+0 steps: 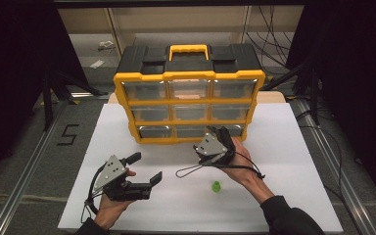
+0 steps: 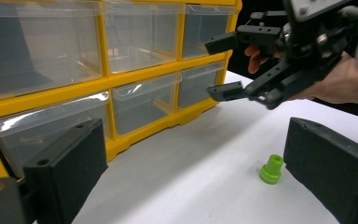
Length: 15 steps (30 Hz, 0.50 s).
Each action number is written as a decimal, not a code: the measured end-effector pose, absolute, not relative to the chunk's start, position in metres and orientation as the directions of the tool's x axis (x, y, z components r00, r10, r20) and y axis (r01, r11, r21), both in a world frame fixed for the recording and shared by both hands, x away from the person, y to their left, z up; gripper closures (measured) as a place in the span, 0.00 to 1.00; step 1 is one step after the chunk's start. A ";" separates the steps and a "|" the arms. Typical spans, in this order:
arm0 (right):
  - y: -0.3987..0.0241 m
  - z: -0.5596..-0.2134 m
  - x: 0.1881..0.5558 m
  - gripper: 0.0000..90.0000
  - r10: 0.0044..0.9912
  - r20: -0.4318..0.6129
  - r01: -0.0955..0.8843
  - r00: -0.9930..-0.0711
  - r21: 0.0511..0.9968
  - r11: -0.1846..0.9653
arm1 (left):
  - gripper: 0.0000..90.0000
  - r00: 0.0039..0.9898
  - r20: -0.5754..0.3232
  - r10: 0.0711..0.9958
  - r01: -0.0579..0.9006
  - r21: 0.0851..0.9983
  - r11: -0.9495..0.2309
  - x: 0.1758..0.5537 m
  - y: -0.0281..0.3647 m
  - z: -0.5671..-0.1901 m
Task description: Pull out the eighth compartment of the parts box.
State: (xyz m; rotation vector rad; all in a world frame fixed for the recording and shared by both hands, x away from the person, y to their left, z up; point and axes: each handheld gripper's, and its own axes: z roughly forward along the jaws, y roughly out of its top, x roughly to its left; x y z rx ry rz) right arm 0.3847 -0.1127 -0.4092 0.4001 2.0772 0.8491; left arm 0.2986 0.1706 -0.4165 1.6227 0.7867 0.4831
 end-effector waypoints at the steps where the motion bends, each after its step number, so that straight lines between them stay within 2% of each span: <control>1: -0.112 -0.410 0.386 0.31 0.539 -0.598 -0.026 -0.594 0.683 0.730 | 0.06 0.684 -0.112 0.721 0.226 0.972 -0.062 0.299 0.171 -0.417; 15: -0.100 -0.421 0.399 0.35 0.481 -0.708 -0.054 -0.517 0.588 0.807 | 0.06 0.681 -0.112 0.724 0.226 0.972 -0.062 0.300 0.171 -0.417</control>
